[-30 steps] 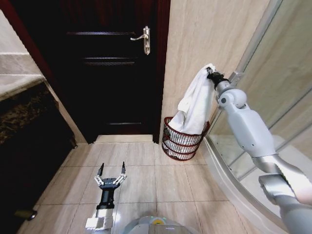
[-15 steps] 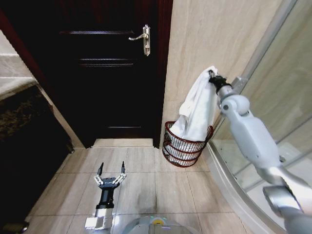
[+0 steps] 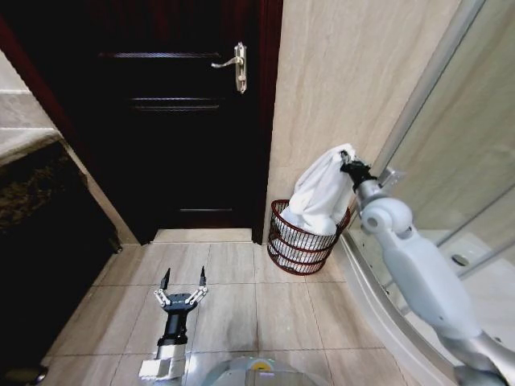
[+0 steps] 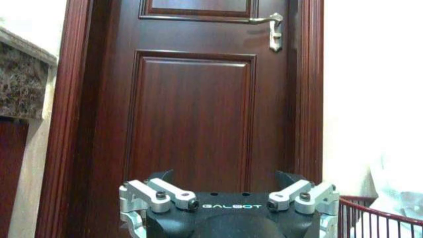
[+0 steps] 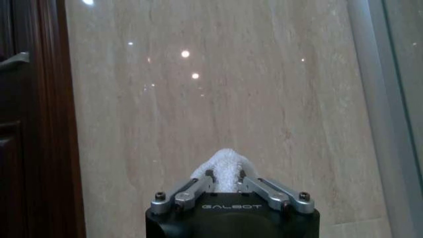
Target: Discard the used towel into the hamper.
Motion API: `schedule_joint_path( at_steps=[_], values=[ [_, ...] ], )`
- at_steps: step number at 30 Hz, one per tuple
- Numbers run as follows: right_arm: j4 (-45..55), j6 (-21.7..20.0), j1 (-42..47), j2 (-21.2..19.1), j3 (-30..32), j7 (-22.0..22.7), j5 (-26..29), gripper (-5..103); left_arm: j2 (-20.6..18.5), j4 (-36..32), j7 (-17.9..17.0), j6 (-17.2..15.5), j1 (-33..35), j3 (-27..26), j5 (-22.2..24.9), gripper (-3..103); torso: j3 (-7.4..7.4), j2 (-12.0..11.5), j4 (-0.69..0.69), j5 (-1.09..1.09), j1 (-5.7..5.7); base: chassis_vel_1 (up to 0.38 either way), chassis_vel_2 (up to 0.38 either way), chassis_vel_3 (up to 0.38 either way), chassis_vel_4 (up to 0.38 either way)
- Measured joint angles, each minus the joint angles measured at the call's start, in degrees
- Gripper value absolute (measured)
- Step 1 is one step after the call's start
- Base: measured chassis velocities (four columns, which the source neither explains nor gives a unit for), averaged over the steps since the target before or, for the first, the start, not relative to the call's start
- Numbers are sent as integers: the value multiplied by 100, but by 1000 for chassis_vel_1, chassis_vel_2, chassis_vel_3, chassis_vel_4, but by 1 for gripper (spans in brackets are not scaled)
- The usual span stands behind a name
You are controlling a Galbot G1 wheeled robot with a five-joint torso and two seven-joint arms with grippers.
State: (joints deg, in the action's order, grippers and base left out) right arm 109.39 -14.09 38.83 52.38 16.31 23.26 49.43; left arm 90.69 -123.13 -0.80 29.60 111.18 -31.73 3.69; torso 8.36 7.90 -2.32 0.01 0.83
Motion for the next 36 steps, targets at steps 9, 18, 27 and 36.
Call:
schedule_joint_path(
  at_steps=[9, 18, 27, 36],
  values=[
    [515, 5, 1060, 224, 651, 41, -224, 8, -23, -73, 0, 29, 86, -6, -1, 100, 0, 1, 1, -2, 0, 0, 0, 0, 0],
    [768, 54, 1641, 343, 844, -16, -431, 8, -29, -61, 21, 4, 38, 30, -33, 100, 1, 1, 1, 0, 1, -34, 37, 37, -30],
    [1038, 108, 1957, 407, 905, -16, -547, 8, -37, -56, 23, 46, 100, -8, -15, 100, 1, 2, 1, -1, 1, -29, 20, 24, -19],
    [1174, 161, 2191, 462, 956, 1, -655, 8, -72, -64, 21, 73, 106, -17, 7, 100, 1, 2, 1, -1, 1, -25, 41, 23, -28]
  ],
)
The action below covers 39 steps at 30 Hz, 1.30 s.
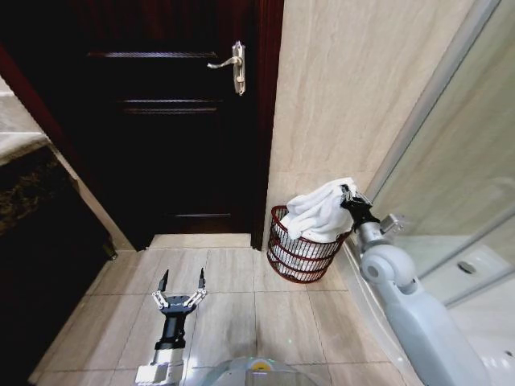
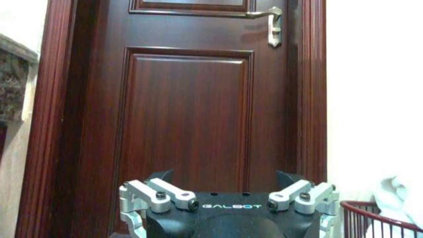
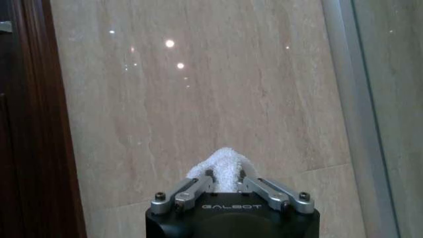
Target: Discard the used towel into the hamper.
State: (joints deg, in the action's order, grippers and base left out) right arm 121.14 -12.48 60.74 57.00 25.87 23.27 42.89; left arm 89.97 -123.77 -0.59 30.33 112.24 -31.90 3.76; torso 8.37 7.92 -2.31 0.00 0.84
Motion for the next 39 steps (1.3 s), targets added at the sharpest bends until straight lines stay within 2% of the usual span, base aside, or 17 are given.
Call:
schedule_joint_path(
  at_steps=[7, 14, 18, 22, 29, 34, 35, 39],
  values=[
    [158, -19, 260, 20, 66, 26, -60, 8, -17, -13, 2, -13, -20, 4, 2, 100, 1, 0, -1, 0, 0, -104, 93, 98, -99],
    [72, -606, 531, -65, -74, -27, 159, 8, -36, -82, 6, -50, 2, -3, -5, 100, 1, 0, 1, 0, 1, -44, 55, 57, -47],
    [-88, -746, 434, -145, -183, -28, 342, 8, -34, -114, 6, -63, 3, -4, -7, 100, 1, 0, 0, -2, 1, 0, 0, 0, 0],
    [-695, -1084, 124, -484, -532, -246, 1020, 8, -47, -195, 5, -92, 11, -50, 3, 100, 0, 0, 0, 1, 0, 0, 0, 0, 0],
    [-1234, -1405, -297, -605, -781, -284, 1669, 8, -42, -188, 2, -96, 15, -60, 6, 100, 1, 1, 0, 0, 0, 0, 0, 0, 0],
    [-1599, -1765, -768, -669, -1092, -28, 2259, 8, -23, -138, 2, -108, -33, -43, 4, 100, 1, 0, 0, 0, 0, 0, 0, 0, 0],
    [-1731, -1981, -966, -698, -1225, 64, 2452, 8, -16, -132, 1, -113, -54, -40, 4, 100, 1, 1, -1, 0, 0, 0, 0, 0, 0],
    [-1939, -2268, -1317, -767, -1495, 216, 2678, 8, 0, -131, -5, -117, -81, -43, 8, 100, 1, 0, 0, 0, 0, 0, 0, 0, 0]
  ],
)
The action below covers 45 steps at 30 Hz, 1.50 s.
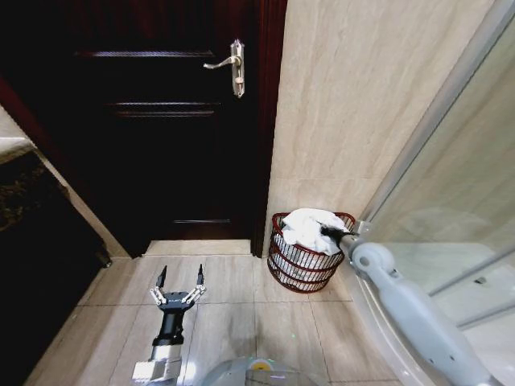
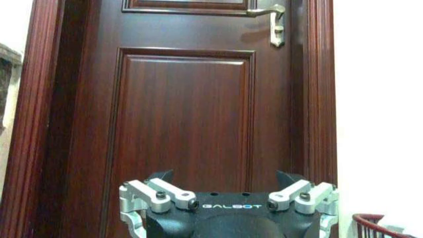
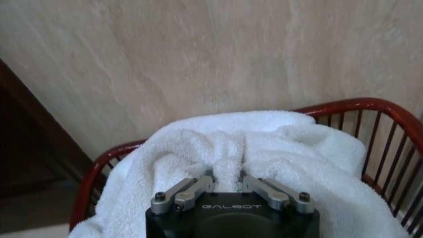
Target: Discard the used towel into the hamper.
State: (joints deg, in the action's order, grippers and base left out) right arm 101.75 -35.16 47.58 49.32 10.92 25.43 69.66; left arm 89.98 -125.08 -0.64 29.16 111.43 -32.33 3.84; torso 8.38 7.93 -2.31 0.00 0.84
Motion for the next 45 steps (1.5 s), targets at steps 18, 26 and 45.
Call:
schedule_joint_path(
  at_steps=[18, 26, 45],
  values=[
    [-569, -691, -743, -418, -958, 481, 1324, 8, 179, 50, -24, 114, 31, -16, 20, 100, 0, 0, 0, 1, 0, 0, 0, 0, 0],
    [-753, -691, -926, -279, -1151, 444, 1301, 8, 207, -61, -28, 117, 41, -52, 13, 100, 0, 0, 2, 0, 0, 0, 0, 0, 0],
    [-1169, -675, -1046, -49, -1343, 359, 1223, 8, 216, -173, -10, 160, 201, 38, -189, 100, 0, 0, 1, 0, 0, 0, 0, 0, 0]
  ],
)
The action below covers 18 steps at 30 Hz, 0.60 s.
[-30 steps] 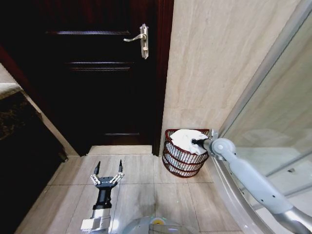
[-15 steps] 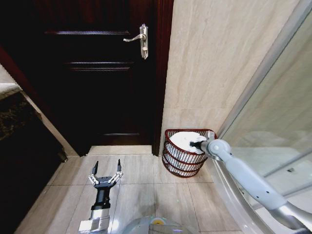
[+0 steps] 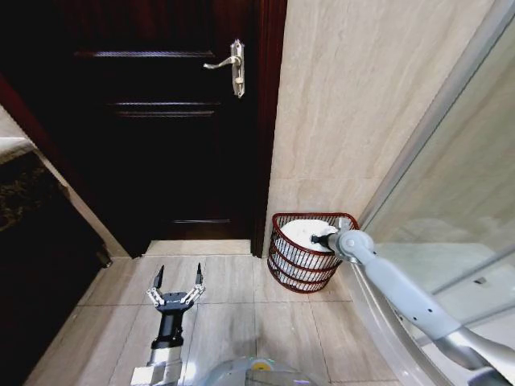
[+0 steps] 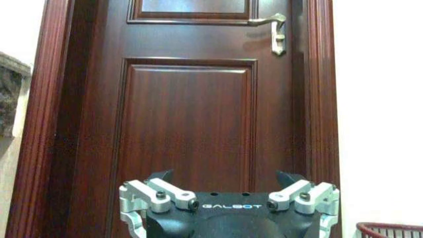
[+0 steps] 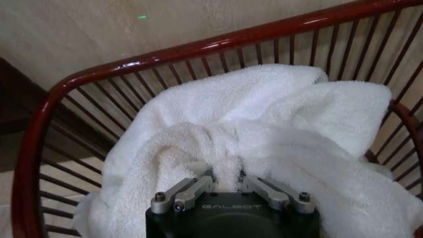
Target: Discard the used towel into the hamper.
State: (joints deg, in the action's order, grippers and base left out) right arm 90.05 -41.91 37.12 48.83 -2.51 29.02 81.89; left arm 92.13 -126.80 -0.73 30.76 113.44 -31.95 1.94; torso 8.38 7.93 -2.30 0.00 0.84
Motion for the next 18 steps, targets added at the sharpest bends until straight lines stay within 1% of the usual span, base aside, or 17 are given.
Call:
schedule_joint_path(
  at_steps=[3, 4, 6, 7, 9, 10, 13, 14, 16, 18],
  values=[
    [27, 1, 9, 29, 34, 12, -17, 8, 0, -15, 0, 2, -11, 12, -5, 100, 0, 0, 0, -1, 0, 0, 0, 0, 0],
    [45, 1, 8, 28, 58, 11, -20, 5, 0, -27, 0, -1, -22, 14, -7, 100, 0, 0, 0, -2, 0, 0, 0, 0, 0],
    [69, 1, 2, 22, 79, 10, -20, 5, 0, -35, 2, -8, -34, 18, -9, 100, 1, 0, 0, -2, 0, 0, 0, 0, 0],
    [120, 0, -10, -3, 128, 6, -10, 8, 0, -38, 5, -18, -47, 23, -18, 100, 1, 0, -1, -2, 0, 0, 0, 0, 0],
    [211, -1, -12, -32, 218, 10, -5, 19, 0, -46, 7, -27, -51, 34, -36, 100, 1, -1, -1, -1, 0, 0, 0, 0, 0],
    [211, -1, -12, -32, 218, 10, -5, 19, 0, -46, 7, -27, -51, 34, -36, 100, 1, -1, -1, -1, 0, 0, 0, 0, 0],
    [496, 6, 63, -132, 456, 28, -29, 36, 0, -57, 10, -39, -49, 39, -38, 100, 1, -1, -2, 0, 1, 0, 0, 0, 0],
    [496, 6, 63, -132, 456, 28, -29, 36, 0, -57, 10, -39, -49, 39, -38, 100, 1, -1, -2, 0, 1, 0, 0, 0, 0],
    [778, 145, 187, -203, 706, 4, -190, 47, 0, -57, 9, -40, -57, 38, -33, 100, 1, -1, -1, 0, 0, 0, 0, 0, 0],
    [852, 175, 221, -210, 784, 3, -241, 47, 0, -57, 8, -40, -61, 38, -30, 100, 1, -1, 0, -1, 1, 0, 0, 0, 0]
  ],
)
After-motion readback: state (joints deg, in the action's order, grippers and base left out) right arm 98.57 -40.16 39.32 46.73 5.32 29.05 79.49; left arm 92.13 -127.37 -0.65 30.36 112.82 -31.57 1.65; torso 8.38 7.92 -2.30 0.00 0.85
